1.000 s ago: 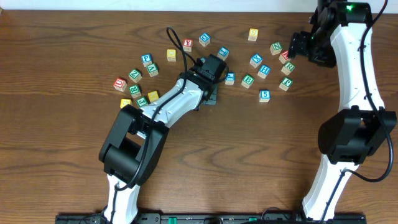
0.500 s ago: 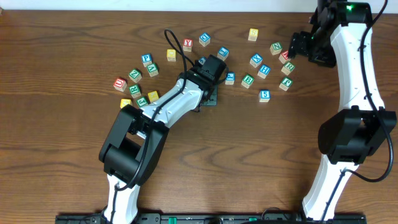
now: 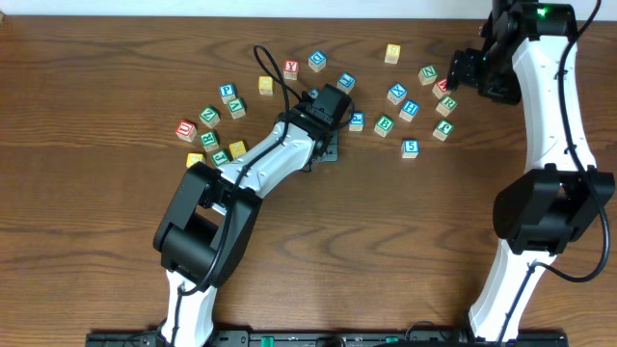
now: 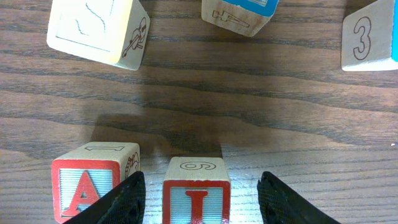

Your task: Spell out AI2

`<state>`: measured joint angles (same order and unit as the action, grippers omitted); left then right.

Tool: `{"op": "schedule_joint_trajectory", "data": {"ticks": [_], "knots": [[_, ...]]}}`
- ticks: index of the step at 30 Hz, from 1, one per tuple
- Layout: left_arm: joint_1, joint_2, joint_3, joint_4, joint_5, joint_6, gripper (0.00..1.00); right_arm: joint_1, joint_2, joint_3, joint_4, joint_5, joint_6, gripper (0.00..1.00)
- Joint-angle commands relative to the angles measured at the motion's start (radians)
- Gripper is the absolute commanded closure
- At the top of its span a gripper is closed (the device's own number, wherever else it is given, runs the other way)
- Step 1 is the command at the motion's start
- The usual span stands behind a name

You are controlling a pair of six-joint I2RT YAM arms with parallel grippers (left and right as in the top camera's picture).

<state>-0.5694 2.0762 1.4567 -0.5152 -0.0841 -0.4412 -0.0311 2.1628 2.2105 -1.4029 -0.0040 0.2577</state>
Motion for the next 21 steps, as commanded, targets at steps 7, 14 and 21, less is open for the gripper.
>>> {"op": "schedule_joint_trajectory", "data": {"ticks": [7, 14, 21], "knots": [[0.006, -0.201, 0.015, -0.073, -0.006, 0.029, 0.43, 0.006, 0.007, 0.001, -0.003, 0.001, -0.013, 0.15], [0.043, -0.48, 0.016, -0.273, -0.006, 0.048, 0.43, 0.008, 0.007, 0.001, -0.003, -0.008, -0.013, 0.14], [0.163, -0.67, 0.016, -0.407, -0.006, 0.048, 0.44, 0.039, 0.007, 0.001, 0.0, -0.011, -0.013, 0.14]]}}
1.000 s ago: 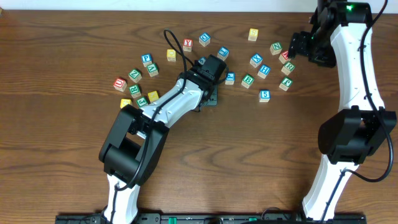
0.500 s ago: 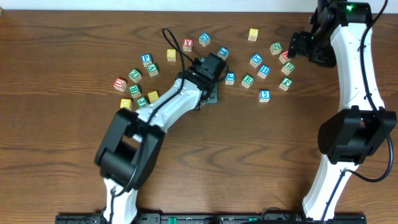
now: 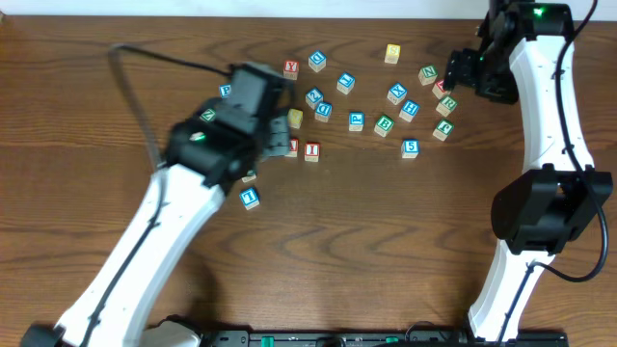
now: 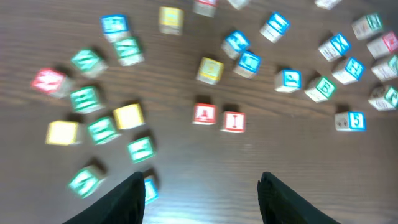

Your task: Spell out AI2

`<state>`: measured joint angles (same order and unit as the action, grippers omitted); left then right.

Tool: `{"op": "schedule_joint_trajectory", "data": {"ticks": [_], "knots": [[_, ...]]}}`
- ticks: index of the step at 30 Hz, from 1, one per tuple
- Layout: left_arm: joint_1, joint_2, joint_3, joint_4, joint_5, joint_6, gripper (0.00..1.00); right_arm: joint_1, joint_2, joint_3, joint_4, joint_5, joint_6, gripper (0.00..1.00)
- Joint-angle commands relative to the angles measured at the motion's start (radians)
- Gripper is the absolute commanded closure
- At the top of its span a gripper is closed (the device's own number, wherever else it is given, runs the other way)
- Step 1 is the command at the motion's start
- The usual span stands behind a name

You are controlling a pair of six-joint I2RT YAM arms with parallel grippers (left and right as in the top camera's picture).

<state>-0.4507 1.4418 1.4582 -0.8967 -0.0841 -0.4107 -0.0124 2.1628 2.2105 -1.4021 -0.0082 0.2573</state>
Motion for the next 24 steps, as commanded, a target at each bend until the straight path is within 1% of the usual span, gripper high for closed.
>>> {"op": "schedule_joint_trajectory", "data": {"ticks": [1, 4, 9, 18, 24], "knots": [[0.063, -0.05, 0.014, -0.039, -0.006, 0.022, 0.43, 0.026, 0.007, 0.002, 0.0, -0.006, -0.012, 0.14], [0.117, -0.078, 0.014, -0.082, -0.006, 0.042, 0.43, 0.052, 0.007, 0.001, 0.007, -0.023, -0.042, 0.14], [0.196, -0.076, 0.014, -0.151, -0.005, 0.051, 0.43, 0.109, 0.007, 0.001, 0.04, -0.064, -0.069, 0.15], [0.343, -0.077, 0.014, -0.225, 0.003, 0.051, 0.43, 0.256, 0.007, 0.001, 0.097, -0.104, -0.145, 0.18], [0.436, -0.077, 0.014, -0.242, 0.003, 0.078, 0.43, 0.351, 0.007, 0.002, 0.151, -0.109, -0.17, 0.24]]}}
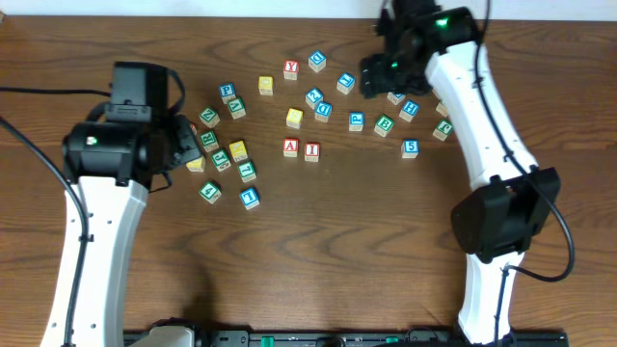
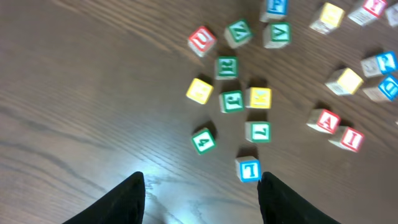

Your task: Spell out AI2

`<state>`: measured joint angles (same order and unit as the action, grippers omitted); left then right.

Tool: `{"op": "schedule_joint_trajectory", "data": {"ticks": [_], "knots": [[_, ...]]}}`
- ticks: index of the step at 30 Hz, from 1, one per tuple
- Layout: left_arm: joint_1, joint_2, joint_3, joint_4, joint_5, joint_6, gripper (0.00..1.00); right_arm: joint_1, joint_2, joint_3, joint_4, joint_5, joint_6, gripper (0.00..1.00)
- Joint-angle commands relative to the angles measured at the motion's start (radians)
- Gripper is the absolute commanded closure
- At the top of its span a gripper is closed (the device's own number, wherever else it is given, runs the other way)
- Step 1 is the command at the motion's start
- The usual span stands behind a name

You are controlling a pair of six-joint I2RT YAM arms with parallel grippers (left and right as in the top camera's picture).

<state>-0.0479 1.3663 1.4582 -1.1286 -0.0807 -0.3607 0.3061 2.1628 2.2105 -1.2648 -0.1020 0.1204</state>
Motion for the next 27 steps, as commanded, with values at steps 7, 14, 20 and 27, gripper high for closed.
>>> {"op": "schedule_joint_trajectory", "data": {"ticks": [7, 14, 20, 27], "knots": [[0.085, -0.001, 0.014, -0.015, -0.001, 0.035, 0.42, 0.108, 0.008, 0.065, 0.074, -0.024, -0.085, 0.24], [0.087, -0.001, 0.014, -0.016, -0.002, 0.035, 0.42, 0.174, 0.051, 0.073, 0.222, 0.018, -0.1, 0.25], [0.087, -0.001, 0.014, -0.023, -0.003, 0.035, 0.42, 0.186, 0.162, 0.073, 0.308, 0.024, -0.111, 0.31], [0.087, -0.001, 0.014, -0.027, -0.002, 0.035, 0.42, 0.186, 0.264, 0.073, 0.392, 0.068, -0.127, 0.33]]}}
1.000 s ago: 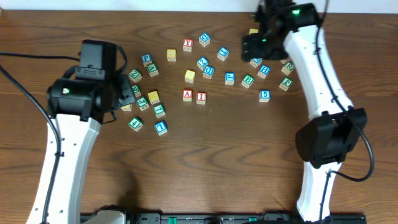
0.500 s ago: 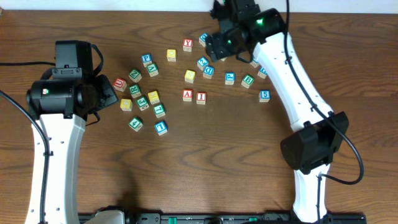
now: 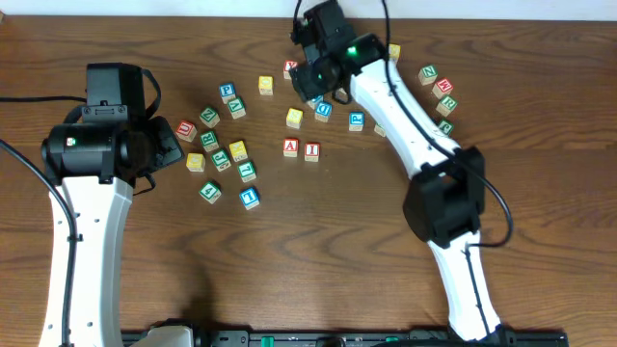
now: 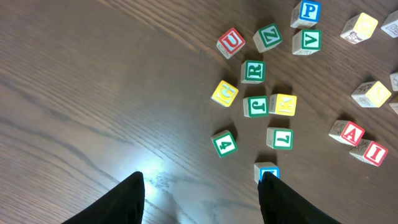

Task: Spell out AI2
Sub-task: 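Lower the right gripper and close it on the blue 2 block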

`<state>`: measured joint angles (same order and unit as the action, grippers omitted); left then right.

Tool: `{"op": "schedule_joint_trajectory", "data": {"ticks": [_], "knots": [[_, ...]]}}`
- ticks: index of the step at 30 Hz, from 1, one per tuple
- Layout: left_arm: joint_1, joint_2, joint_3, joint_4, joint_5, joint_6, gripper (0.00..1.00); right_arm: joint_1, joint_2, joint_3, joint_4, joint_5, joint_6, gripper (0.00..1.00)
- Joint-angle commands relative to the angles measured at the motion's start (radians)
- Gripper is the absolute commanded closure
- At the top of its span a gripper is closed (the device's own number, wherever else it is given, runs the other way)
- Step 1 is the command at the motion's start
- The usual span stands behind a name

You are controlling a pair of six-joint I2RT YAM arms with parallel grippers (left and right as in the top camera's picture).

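Note:
A red A block (image 3: 291,147) and a red I block (image 3: 311,150) stand side by side at mid table; the left wrist view has the A block (image 4: 346,132) and the I block (image 4: 371,152) at its right edge. No block reads clearly as a 2. My left gripper (image 4: 202,199) hangs open and empty high over bare wood at the left. My right gripper (image 3: 315,75) reaches over the blocks at the top middle, behind the A and I pair; whether it is open or shut does not show.
A cluster of green, yellow and blue letter blocks (image 3: 224,154) lies left of the pair, with a blue T block (image 3: 250,198) nearest the front. More blocks (image 3: 439,96) sit at the far right. The right arm (image 3: 410,120) stretches across the blocks between.
The right arm has swung further left, its gripper now over the top middle blocks instead of the blocks right of centre. The left arm has drawn back slightly to the left, still open.
First my left gripper stood open around the I block, set beside the A. Then it was lifted high, leaving both in a row. Then it was off at the left while the right arm had come in from the far right; now that arm is over the top middle.

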<state>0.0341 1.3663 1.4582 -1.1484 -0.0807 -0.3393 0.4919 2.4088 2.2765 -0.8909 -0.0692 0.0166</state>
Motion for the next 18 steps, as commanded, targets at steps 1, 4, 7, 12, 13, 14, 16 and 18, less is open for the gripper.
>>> {"op": "schedule_joint_trajectory", "data": {"ticks": [1, 4, 7, 12, 13, 14, 16, 18], "knots": [[0.005, -0.001, 0.014, -0.008, -0.002, 0.013, 0.42, 0.0, 0.03, 0.007, 0.026, 0.045, -0.025, 0.33], [0.005, -0.001, 0.014, -0.011, -0.002, 0.013, 0.42, 0.0, 0.064, 0.007, 0.042, 0.05, -0.047, 0.33], [0.005, -0.001, 0.014, -0.011, -0.002, 0.013, 0.42, 0.001, 0.096, 0.007, 0.047, 0.061, -0.056, 0.34], [0.005, -0.001, 0.014, -0.011, -0.002, 0.013, 0.42, 0.0, 0.127, 0.006, 0.054, 0.071, -0.056, 0.36], [0.005, -0.001, 0.014, -0.011, -0.002, 0.013, 0.42, -0.001, 0.13, 0.006, 0.056, 0.071, -0.056, 0.36], [0.005, -0.001, 0.014, -0.011, -0.002, 0.013, 0.42, -0.002, 0.134, 0.006, 0.058, 0.071, -0.056, 0.36], [0.005, -0.001, 0.014, -0.011, -0.002, 0.013, 0.42, -0.001, 0.143, 0.006, 0.062, 0.071, -0.056, 0.36], [0.005, -0.001, 0.014, -0.012, -0.002, 0.013, 0.42, 0.0, 0.155, 0.006, 0.065, 0.071, -0.056, 0.37]]}}
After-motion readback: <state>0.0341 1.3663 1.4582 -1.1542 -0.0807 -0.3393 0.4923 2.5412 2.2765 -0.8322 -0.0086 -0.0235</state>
